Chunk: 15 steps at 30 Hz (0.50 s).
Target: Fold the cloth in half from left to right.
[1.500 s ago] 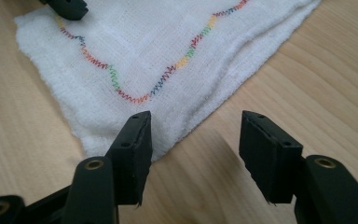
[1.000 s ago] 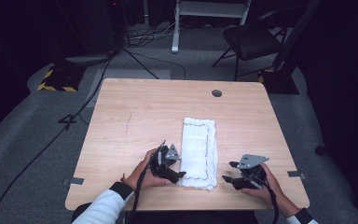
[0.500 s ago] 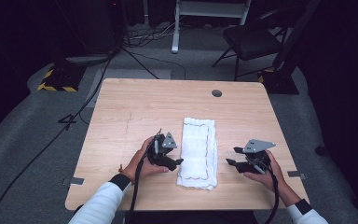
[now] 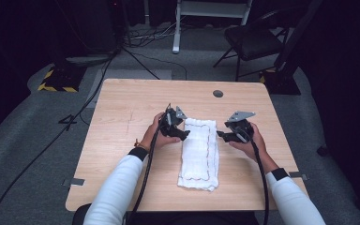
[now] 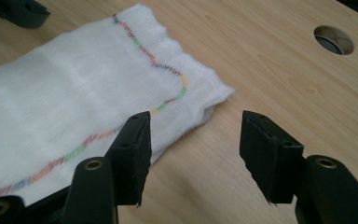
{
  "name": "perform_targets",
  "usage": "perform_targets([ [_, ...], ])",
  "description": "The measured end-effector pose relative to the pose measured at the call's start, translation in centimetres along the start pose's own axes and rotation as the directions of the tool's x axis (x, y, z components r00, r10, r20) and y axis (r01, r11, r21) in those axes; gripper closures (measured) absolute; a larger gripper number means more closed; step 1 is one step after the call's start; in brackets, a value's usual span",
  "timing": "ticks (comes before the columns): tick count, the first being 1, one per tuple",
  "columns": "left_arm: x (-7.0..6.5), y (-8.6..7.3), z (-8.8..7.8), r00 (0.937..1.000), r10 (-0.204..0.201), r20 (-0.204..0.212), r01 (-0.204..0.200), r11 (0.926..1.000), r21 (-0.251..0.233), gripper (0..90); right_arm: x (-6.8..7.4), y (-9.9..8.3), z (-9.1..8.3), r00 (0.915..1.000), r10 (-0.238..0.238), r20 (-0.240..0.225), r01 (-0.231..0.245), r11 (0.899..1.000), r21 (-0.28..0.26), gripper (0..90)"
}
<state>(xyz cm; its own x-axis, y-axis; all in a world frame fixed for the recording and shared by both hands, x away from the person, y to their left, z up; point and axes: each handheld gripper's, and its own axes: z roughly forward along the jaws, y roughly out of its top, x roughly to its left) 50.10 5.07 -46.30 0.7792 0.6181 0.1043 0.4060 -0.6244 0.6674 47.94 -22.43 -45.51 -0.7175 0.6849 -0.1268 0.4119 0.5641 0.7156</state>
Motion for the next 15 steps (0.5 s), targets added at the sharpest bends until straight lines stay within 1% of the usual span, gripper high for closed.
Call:
perform_targets([
  [1, 0.5, 0.4, 0.8, 0.9998, -0.018, -0.006, 0.018, 0.9998, 0.006, 22.2, -0.4, 0.5, 0.9, 0.9997, 0.022, -0.007, -0.022, 1.000, -0.002, 44.9],
  [3, 1.0, 0.6, 1.6, 0.9990, -0.039, -0.024, 0.039, 0.9992, 0.010, 22.2, -0.8, 0.9, 1.7, 0.9989, 0.045, -0.012, -0.045, 0.999, -0.005, 45.4],
  [4, 1.0, 0.6, 1.6, 0.9990, -0.039, -0.024, 0.039, 0.9992, 0.010, 22.2, -0.9, 1.1, 2.1, 0.9985, 0.053, -0.012, -0.053, 0.999, -0.002, 45.3],
  [5, 1.6, 0.6, 2.1, 0.9967, -0.080, -0.015, 0.080, 0.9968, 0.005, 22.2, -1.0, 1.3, 2.4, 0.9984, 0.057, -0.007, -0.057, 0.998, 0.005, 45.3],
  [6, 1.8, 0.5, 2.4, 0.9954, -0.095, -0.014, 0.095, 0.9955, 0.000, 22.2, -1.1, 1.5, 2.8, 0.9979, 0.065, -0.008, -0.065, 0.998, 0.003, 45.3],
  [7, 1.8, 0.5, 2.4, 0.9954, -0.095, -0.014, 0.095, 0.9955, 0.000, 22.2, -1.1, 1.5, 2.8, 0.9979, 0.065, -0.008, -0.065, 0.998, 0.003, 45.3],
  [8, 2.0, 0.4, 2.6, 0.9935, -0.114, -0.003, 0.114, 0.9934, -0.006, 22.2, -1.1, 1.8, 3.5, 0.9967, 0.079, -0.016, -0.079, 0.997, 0.014, 45.6],
  [10, 2.3, 0.2, 3.1, 0.9876, -0.157, 0.011, 0.157, 0.9874, -0.019, 22.1, -1.0, 1.9, 3.8, 0.9966, 0.081, -0.012, -0.081, 0.997, 0.018, 45.7],
  [11, 2.4, 0.1, 3.6, 0.9841, -0.178, 0.002, 0.178, 0.9839, -0.022, 22.0, -0.9, 2.1, 4.5, 0.9963, 0.085, -0.012, -0.085, 0.996, 0.019, 45.7],
  [12, 2.4, 0.1, 3.6, 0.9841, -0.178, 0.002, 0.178, 0.9839, -0.022, 21.7, -0.9, 2.1, 4.9, 0.9960, 0.088, -0.010, -0.088, 0.996, 0.027, 45.6],
  [14, 2.5, 0.0, 4.1, 0.9808, -0.195, 0.005, 0.195, 0.9807, -0.017, 21.5, -1.0, 2.1, 5.6, 0.9943, 0.106, -0.007, -0.106, 0.994, 0.041, 45.0],
  [15, 2.5, 0.0, 4.1, 0.9808, -0.195, 0.005, 0.195, 0.9807, -0.017, 21.3, -1.0, 2.1, 5.6, 0.9943, 0.106, -0.007, -0.106, 0.994, 0.041, 45.0],
])
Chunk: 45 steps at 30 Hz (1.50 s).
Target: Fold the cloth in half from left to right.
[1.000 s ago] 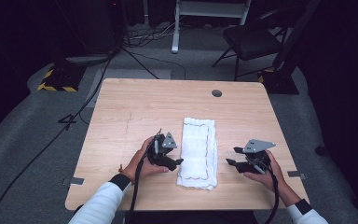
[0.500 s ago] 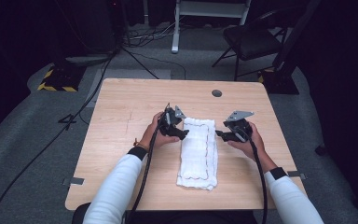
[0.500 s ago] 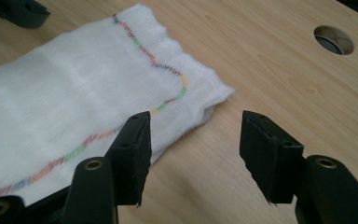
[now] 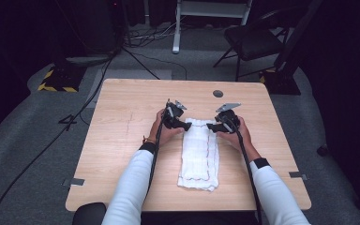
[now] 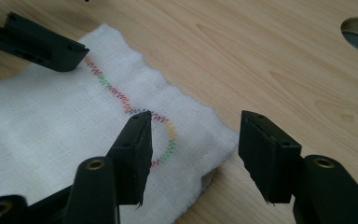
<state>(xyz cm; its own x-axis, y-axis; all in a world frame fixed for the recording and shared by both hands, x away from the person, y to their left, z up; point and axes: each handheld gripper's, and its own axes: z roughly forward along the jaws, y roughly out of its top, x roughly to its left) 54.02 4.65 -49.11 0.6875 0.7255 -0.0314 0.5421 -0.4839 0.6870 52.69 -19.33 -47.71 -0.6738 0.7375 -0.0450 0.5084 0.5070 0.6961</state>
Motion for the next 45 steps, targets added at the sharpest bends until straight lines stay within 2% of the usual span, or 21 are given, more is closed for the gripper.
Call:
perform_targets([
  [1, 0.0, 0.0, 0.2, 1.0000, -0.006, 0.002, 0.006, 1.0000, 0.001, 21.3, -0.2, 0.0, 0.5, 0.9999, 0.017, 0.003, -0.017, 1.000, 0.011, 44.6],
  [4, -0.2, -0.1, 0.7, 0.9999, 0.000, 0.010, 0.000, 0.9999, 0.012, 22.6, -0.3, 0.0, 1.2, 0.9997, 0.006, 0.022, -0.008, 0.998, 0.055, 42.6],
  [6, -0.3, -0.2, 0.7, 0.9999, -0.010, 0.012, 0.010, 0.9999, 0.006, 22.9, -0.5, 0.0, 1.3, 0.9999, 0.010, 0.012, -0.011, 0.998, 0.054, 42.0],
  [10, 0.0, -0.5, 0.8, 0.9996, -0.007, 0.029, 0.007, 0.9998, -0.017, 22.6, -1.2, -0.5, 1.4, 0.9964, 0.069, -0.050, -0.067, 0.997, 0.039, 46.9],
  [12, 0.0, -0.5, 0.9, 0.9996, -0.003, 0.030, 0.004, 0.9998, -0.019, 22.8, -1.2, -0.4, 1.4, 0.9960, 0.062, -0.064, -0.059, 0.997, 0.040, 53.0],
  [14, -0.1, -0.4, 0.7, 0.9967, 0.035, 0.073, -0.034, 0.9993, -0.013, 32.4, -0.9, -0.2, 1.3, 0.9958, 0.029, -0.087, -0.025, 0.999, 0.048, 65.3],
  [16, -0.1, -0.1, 0.5, 0.9927, 0.054, 0.108, -0.054, 0.9985, 0.000, 45.3, -0.4, 0.1, 1.3, 0.9963, -0.003, -0.086, 0.009, 0.998, 0.062, 71.6],
  [17, -0.1, -0.1, 0.5, 0.9927, 0.054, 0.108, -0.054, 0.9985, 0.000, 51.2, -0.4, 0.1, 1.3, 0.9963, -0.003, -0.086, 0.009, 0.998, 0.062, 71.6],
  [18, -0.1, 0.0, 0.5, 0.9905, 0.059, 0.124, -0.060, 0.9981, 0.009, 51.2, -0.3, 0.2, 1.3, 0.9957, -0.017, -0.091, 0.023, 0.998, 0.067, 73.9],
  [20, -0.1, 0.4, 0.5, 0.9854, 0.063, 0.158, -0.069, 0.9972, 0.030, 64.4, -0.1, 0.3, 1.3, 0.9952, -0.029, -0.093, 0.036, 0.996, 0.076, 79.9],
  [21, -0.1, 0.4, 0.5, 0.9854, 0.063, 0.158, -0.069, 0.9972, 0.030, 67.7, -0.1, 0.3, 1.3, 0.9952, -0.029, -0.093, 0.036, 0.996, 0.076, 79.9],
  [24, -0.1, 0.7, 0.6, 0.9798, 0.076, 0.185, -0.085, 0.9956, 0.039, 73.5, 0.1, 0.5, 1.3, 0.9949, -0.049, -0.088, 0.057, 0.995, 0.082, 82.9],
  [26, -0.2, 0.9, 0.5, 0.9812, 0.097, 0.166, -0.107, 0.9932, 0.047, 78.7, 0.6, 0.8, 1.2, 0.9952, -0.086, -0.046, 0.090, 0.992, 0.092, 84.0],
  [28, -0.3, 1.1, 0.5, 0.9819, 0.109, 0.155, -0.117, 0.9919, 0.048, 81.0, 0.7, 0.9, 1.1, 0.9950, -0.095, -0.031, 0.098, 0.992, 0.084, 84.4],
  [29, -0.4, 1.2, 0.4, 0.9858, 0.109, 0.128, -0.116, 0.9922, 0.046, 81.5, 0.7, 1.0, 1.0, 0.9953, -0.094, -0.023, 0.096, 0.993, 0.073, 84.5],
  [30, -0.4, 1.2, 0.4, 0.9858, 0.109, 0.128, -0.116, 0.9922, 0.046, 81.9, 0.7, 1.0, 1.0, 0.9953, -0.094, -0.023, 0.096, 0.993, 0.073, 84.5],
  [31, -0.4, 1.4, 0.4, 0.9860, 0.117, 0.119, -0.124, 0.9912, 0.048, 82.3, 0.6, 1.2, 0.7, 0.9958, -0.091, -0.015, 0.091, 0.995, 0.048, 84.7],
  [33, -0.6, 1.7, 0.1, 0.9876, 0.124, 0.096, -0.127, 0.9918, 0.020, 82.8, 0.6, 1.3, 0.3, 0.9951, -0.099, 0.003, 0.099, 0.995, 0.029, 84.7],
  [37, -0.8, 2.4, -0.4, 0.9875, 0.141, 0.071, -0.141, 0.9899, 0.004, 83.2, 0.5, 1.6, -0.4, 0.9932, -0.113, 0.028, 0.114, 0.994, -0.004, 84.8],
  [43, -1.2, 4.0, -2.0, 0.9804, 0.191, 0.047, -0.191, 0.9815, -0.013, 83.2, 0.4, 2.6, -2.0, 0.9908, -0.121, 0.061, 0.124, 0.990, -0.059, 84.8],
  [45, -1.2, 4.5, -2.6, 0.9793, 0.199, 0.036, -0.198, 0.9798, -0.025, 83.4, 0.5, 3.2, -2.9, 0.9877, -0.134, 0.080, 0.141, 0.986, -0.089, 85.0],
])
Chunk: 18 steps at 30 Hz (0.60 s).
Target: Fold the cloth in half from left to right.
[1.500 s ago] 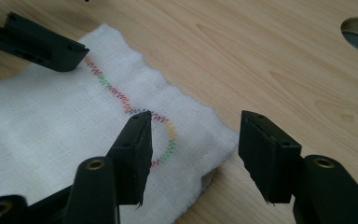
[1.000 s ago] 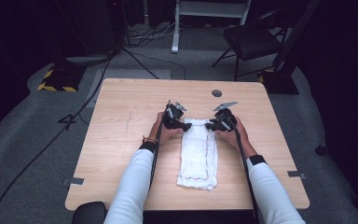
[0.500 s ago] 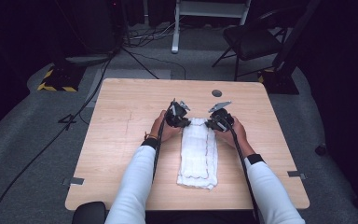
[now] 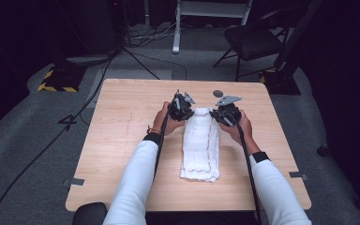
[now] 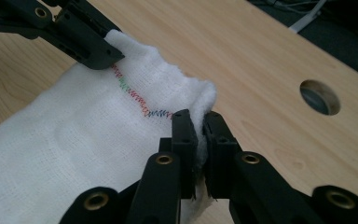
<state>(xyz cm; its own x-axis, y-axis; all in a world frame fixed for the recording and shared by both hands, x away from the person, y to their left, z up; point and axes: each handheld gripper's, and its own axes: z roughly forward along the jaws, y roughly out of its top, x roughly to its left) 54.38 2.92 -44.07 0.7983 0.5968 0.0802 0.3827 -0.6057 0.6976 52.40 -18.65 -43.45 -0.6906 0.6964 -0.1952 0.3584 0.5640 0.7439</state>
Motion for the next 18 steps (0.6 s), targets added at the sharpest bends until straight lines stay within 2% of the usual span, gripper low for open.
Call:
perform_targets([
  [1, 0.0, 0.2, -0.3, 1.0000, 0.006, -0.008, -0.006, 0.9999, -0.010, 83.4, 0.0, 0.0, 0.0, 1.0000, 0.000, 0.000, 0.000, 1.000, 0.000, 85.0],
  [2, 0.1, 0.6, -1.0, 0.9999, 0.004, -0.015, -0.004, 0.9994, -0.034, 83.4, -0.1, 0.5, -0.6, 1.0000, -0.005, 0.007, 0.005, 1.000, -0.025, 85.0],
  [4, 0.2, 0.8, -1.7, 0.9997, 0.005, -0.025, -0.006, 0.9986, -0.053, 83.5, -0.3, 0.9, -1.2, 1.0000, -0.006, 0.006, 0.007, 0.999, -0.048, 85.1],
  [11, 0.1, 1.1, -3.2, 0.9988, 0.042, -0.025, -0.044, 0.9962, -0.076, 83.4, -0.1, 1.3, -2.3, 0.9997, -0.015, -0.017, 0.014, 0.996, -0.092, 85.3],
  [13, -0.4, 0.7, -4.0, 0.9976, 0.070, 0.000, -0.069, 0.9927, -0.099, 83.4, 0.1, 1.1, -2.6, 0.9994, -0.021, -0.027, 0.018, 0.995, -0.098, 85.2],
  [14, -0.4, 0.7, -4.0, 0.9976, 0.070, 0.000, -0.069, 0.9927, -0.099, 83.5, 0.2, 0.9, -2.8, 0.9992, -0.021, -0.035, 0.018, 0.994, -0.104, 85.3],
  [15, -0.9, 0.3, -4.6, 0.9953, 0.093, 0.028, -0.089, 0.9905, -0.105, 83.4, 0.3, 0.7, -3.0, 0.9989, -0.022, -0.043, 0.017, 0.994, -0.106, 85.3],
  [18, -1.3, -0.2, -5.1, 0.9935, 0.105, 0.042, -0.100, 0.9884, -0.114, 83.4, 0.7, 0.3, -3.5, 0.9978, -0.034, -0.057, 0.027, 0.993, -0.116, 85.3],
])
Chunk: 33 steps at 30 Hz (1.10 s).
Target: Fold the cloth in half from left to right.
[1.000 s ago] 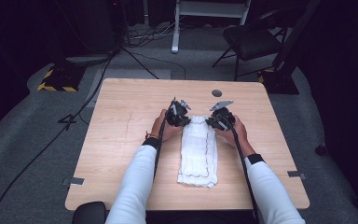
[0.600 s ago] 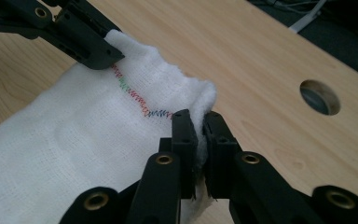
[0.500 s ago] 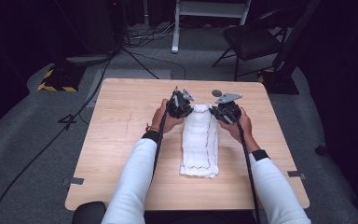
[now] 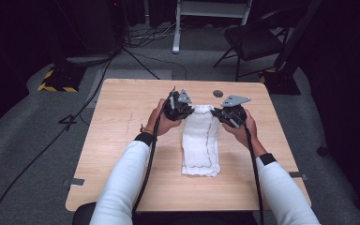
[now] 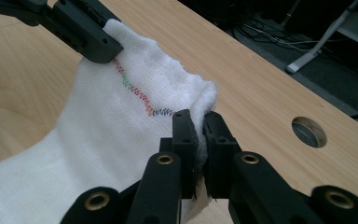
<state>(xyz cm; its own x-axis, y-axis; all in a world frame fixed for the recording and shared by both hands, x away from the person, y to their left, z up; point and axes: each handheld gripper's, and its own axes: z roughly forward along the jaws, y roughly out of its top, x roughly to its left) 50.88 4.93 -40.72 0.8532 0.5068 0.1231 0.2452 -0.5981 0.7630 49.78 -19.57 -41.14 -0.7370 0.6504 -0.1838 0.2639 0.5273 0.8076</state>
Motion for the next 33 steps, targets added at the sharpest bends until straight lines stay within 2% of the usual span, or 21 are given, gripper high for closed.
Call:
perform_targets([
  [1, -0.5, -0.4, -0.4, 0.9997, 0.018, 0.019, -0.018, 0.9998, -0.001, 83.5, 0.5, -0.5, -0.6, 0.9998, -0.003, -0.020, 0.003, 1.000, -0.010, 85.3],
  [4, -1.0, -0.8, -0.8, 0.9993, 0.027, 0.027, -0.027, 0.9996, -0.005, 83.4, 1.1, -0.8, -1.1, 0.9991, -0.010, -0.041, 0.010, 1.000, -0.022, 85.3],
  [7, -2.0, -1.5, -1.5, 0.9974, 0.040, 0.060, -0.039, 0.9990, -0.024, 83.4, 2.1, -1.4, -2.1, 0.9961, -0.033, -0.081, 0.031, 0.999, -0.033, 85.4],
  [9, -2.4, -1.7, -1.7, 0.9967, 0.051, 0.064, -0.049, 0.9985, -0.024, 83.3, 2.3, -1.5, -2.4, 0.9949, -0.037, -0.094, 0.034, 0.999, -0.032, 85.4],
  [11, -3.4, -2.3, -2.2, 0.9928, 0.078, 0.091, -0.076, 0.9966, -0.032, 83.2, 2.8, -2.2, -3.2, 0.9909, -0.038, -0.129, 0.033, 0.998, -0.044, 85.4],
  [15, -4.4, -3.0, -2.4, 0.9899, 0.090, 0.110, -0.087, 0.9958, -0.029, 83.0, 3.4, -3.0, -3.7, 0.9856, -0.043, -0.163, 0.037, 0.998, -0.043, 85.4],
  [18, -5.6, -3.9, -2.8, 0.9850, 0.106, 0.136, -0.103, 0.9941, -0.035, 82.8, 4.4, -4.0, -4.4, 0.9779, -0.050, -0.203, 0.044, 0.998, -0.038, 85.3],
  [21, -6.1, -4.3, -3.1, 0.9824, 0.105, 0.154, -0.101, 0.9942, -0.038, 82.6, 5.2, -4.5, -5.0, 0.9708, -0.068, -0.230, 0.060, 0.997, -0.039, 85.3],
  [22, -6.8, -4.7, -3.3, 0.9797, 0.111, 0.167, -0.107, 0.9937, -0.033, 82.6, 5.4, -4.7, -5.2, 0.9685, -0.073, -0.238, 0.067, 0.997, -0.035, 85.3],
  [24, -7.2, -4.9, -3.4, 0.9780, 0.122, 0.169, -0.119, 0.9926, -0.028, 82.6, 5.9, -5.1, -5.5, 0.9629, -0.078, -0.258, 0.073, 0.997, -0.032, 85.1],
  [25, -7.7, -5.4, -3.5, 0.9746, 0.128, 0.184, -0.126, 0.9917, -0.022, 82.6, 6.2, -5.3, -5.6, 0.9599, -0.081, -0.268, 0.076, 0.997, -0.026, 85.1],
  [27, -8.1, -5.6, -3.6, 0.9731, 0.130, 0.190, -0.129, 0.9914, -0.018, 82.5, 6.5, -5.4, -5.7, 0.9580, -0.089, -0.273, 0.087, 0.996, -0.019, 85.0],
  [28, -8.5, -6.0, -3.6, 0.9701, 0.138, 0.200, -0.140, 0.9902, -0.006, 82.5, 6.9, -5.8, -5.8, 0.9514, -0.095, -0.293, 0.095, 0.995, -0.013, 84.7],
  [30, -9.0, -6.4, -3.6, 0.9678, 0.140, 0.209, -0.144, 0.9895, 0.007, 82.2, 7.4, -6.1, -5.9, 0.9449, -0.102, -0.311, 0.109, 0.994, 0.004, 84.6],
  [32, -9.4, -6.8, -3.5, 0.9637, 0.139, 0.228, -0.147, 0.9889, 0.020, 82.1, 7.8, -6.5, -5.8, 0.9398, -0.107, -0.325, 0.119, 0.993, 0.020, 84.4],
  [33, -9.4, -6.8, -3.5, 0.9637, 0.139, 0.228, -0.147, 0.9889, 0.020, 81.8, 7.8, -6.5, -5.8, 0.9398, -0.107, -0.325, 0.119, 0.993, 0.020, 84.4],
])
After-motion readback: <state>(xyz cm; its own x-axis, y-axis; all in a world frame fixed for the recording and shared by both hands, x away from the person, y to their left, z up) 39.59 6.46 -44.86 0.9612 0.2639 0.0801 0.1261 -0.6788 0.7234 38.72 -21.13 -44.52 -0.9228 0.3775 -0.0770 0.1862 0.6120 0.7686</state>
